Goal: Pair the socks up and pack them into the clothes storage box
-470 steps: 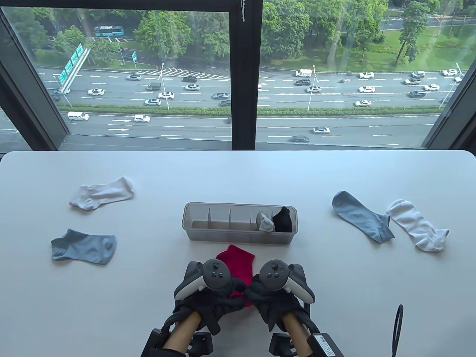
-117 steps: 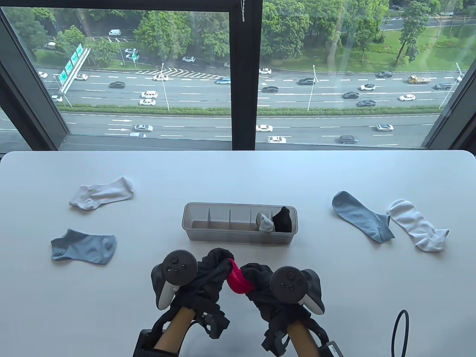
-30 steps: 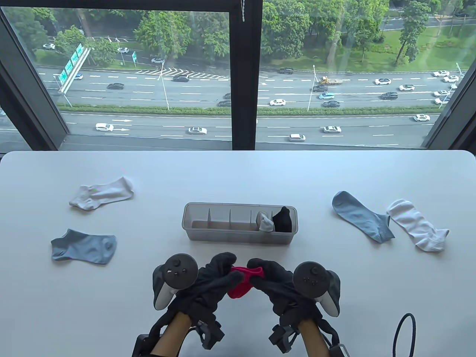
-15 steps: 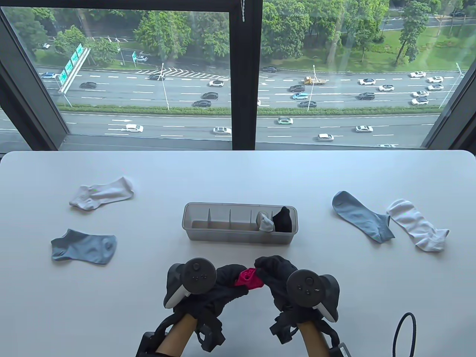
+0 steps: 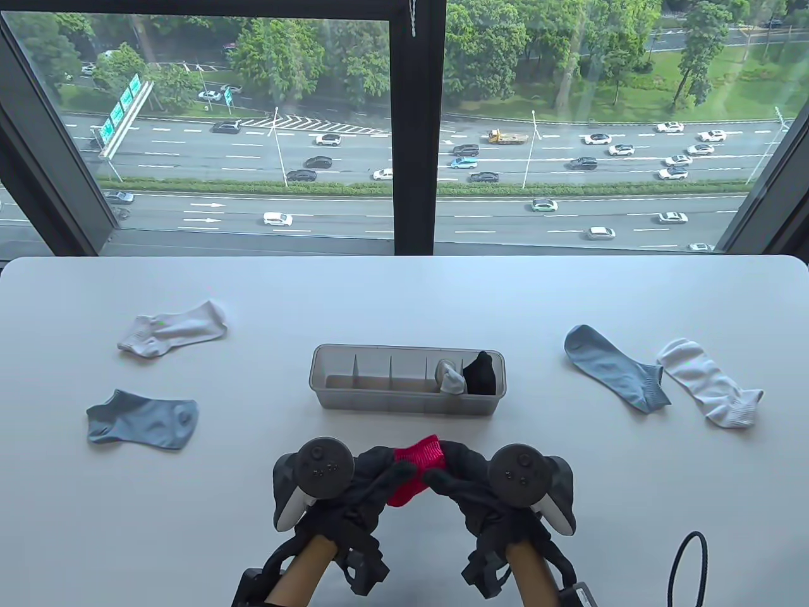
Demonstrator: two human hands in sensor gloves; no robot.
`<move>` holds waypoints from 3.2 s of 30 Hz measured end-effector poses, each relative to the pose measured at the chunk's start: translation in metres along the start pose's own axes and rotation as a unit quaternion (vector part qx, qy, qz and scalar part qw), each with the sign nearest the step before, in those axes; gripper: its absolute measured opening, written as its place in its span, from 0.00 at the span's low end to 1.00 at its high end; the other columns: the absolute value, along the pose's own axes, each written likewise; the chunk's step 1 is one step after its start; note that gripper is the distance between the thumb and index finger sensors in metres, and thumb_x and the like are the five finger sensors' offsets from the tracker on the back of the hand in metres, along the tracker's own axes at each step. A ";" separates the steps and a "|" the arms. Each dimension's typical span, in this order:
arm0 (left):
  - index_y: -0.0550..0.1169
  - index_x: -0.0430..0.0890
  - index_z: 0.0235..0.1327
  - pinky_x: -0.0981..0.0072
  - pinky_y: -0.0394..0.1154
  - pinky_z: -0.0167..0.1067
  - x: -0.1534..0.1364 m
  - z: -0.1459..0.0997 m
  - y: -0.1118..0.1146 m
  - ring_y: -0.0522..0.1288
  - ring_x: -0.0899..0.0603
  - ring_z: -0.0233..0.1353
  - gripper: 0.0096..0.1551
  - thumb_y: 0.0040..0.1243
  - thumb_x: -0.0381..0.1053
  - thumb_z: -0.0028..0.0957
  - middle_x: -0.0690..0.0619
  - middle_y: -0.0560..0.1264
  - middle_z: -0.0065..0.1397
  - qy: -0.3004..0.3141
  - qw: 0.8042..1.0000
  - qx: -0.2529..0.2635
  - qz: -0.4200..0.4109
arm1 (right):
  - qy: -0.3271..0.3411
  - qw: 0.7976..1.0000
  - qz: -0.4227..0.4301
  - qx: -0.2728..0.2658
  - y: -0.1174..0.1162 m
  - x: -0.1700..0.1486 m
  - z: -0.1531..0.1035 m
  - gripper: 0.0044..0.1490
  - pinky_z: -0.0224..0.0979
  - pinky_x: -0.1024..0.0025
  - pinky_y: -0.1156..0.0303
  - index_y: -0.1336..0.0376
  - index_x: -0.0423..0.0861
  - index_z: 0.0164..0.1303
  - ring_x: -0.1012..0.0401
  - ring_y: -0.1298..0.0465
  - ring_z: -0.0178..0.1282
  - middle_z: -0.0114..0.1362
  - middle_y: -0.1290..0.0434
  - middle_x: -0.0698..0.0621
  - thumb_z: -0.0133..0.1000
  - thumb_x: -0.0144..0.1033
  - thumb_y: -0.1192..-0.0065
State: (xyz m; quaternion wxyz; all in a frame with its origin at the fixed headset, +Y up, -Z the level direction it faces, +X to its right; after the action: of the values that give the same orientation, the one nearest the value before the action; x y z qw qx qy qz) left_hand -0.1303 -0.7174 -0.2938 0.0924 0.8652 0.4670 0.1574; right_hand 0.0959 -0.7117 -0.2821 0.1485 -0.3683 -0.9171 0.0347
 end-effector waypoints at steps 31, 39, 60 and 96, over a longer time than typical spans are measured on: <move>0.35 0.51 0.80 0.35 0.25 0.72 -0.054 -0.012 -0.040 0.22 0.36 0.82 0.44 0.38 0.61 0.63 0.48 0.25 0.83 -0.182 0.924 -0.082 0.325 | -0.194 0.888 -0.391 -0.143 -0.001 0.071 0.129 0.34 0.78 0.42 0.38 0.36 0.41 0.75 0.42 0.32 0.77 0.78 0.32 0.38 0.66 0.49 0.42; 0.35 0.51 0.80 0.36 0.24 0.72 -0.060 -0.006 -0.040 0.22 0.37 0.82 0.43 0.38 0.61 0.63 0.49 0.24 0.83 -0.177 0.930 -0.083 0.310 | -0.237 0.898 -0.372 -0.001 -0.030 0.050 0.159 0.36 0.83 0.39 0.53 0.38 0.40 0.78 0.39 0.52 0.88 0.90 0.48 0.37 0.66 0.49 0.48; 0.36 0.55 0.80 0.37 0.24 0.72 -0.053 -0.001 -0.035 0.21 0.38 0.82 0.42 0.38 0.61 0.63 0.51 0.23 0.82 -0.169 0.916 -0.091 0.353 | -0.405 0.890 -0.201 -0.052 0.135 -0.152 0.076 0.42 0.81 0.33 0.55 0.56 0.47 0.89 0.28 0.60 0.83 0.89 0.61 0.26 0.66 0.54 0.61; 0.43 0.40 0.83 0.31 0.65 0.71 -0.006 -0.016 -0.016 0.64 0.24 0.79 0.49 0.35 0.68 0.60 0.26 0.50 0.84 0.022 0.979 -0.098 0.178 | -0.073 0.987 -0.127 -0.063 0.066 -0.020 -0.008 0.34 0.78 0.38 0.41 0.39 0.42 0.76 0.39 0.35 0.78 0.82 0.38 0.33 0.65 0.49 0.49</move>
State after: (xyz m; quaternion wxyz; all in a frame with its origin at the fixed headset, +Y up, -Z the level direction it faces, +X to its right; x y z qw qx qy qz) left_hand -0.1511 -0.7138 -0.2852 0.1373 0.9176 0.2894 0.2352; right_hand 0.1559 -0.6777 -0.2908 0.0607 -0.2536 -0.9653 -0.0158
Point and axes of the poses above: the tracker on the back of each hand, its own x axis roughly to the thumb side, its own z axis roughly from the wrist to the fingertips, y = z × x, the point moved 1 cm from there along z, roughly from the wrist to the fingertips
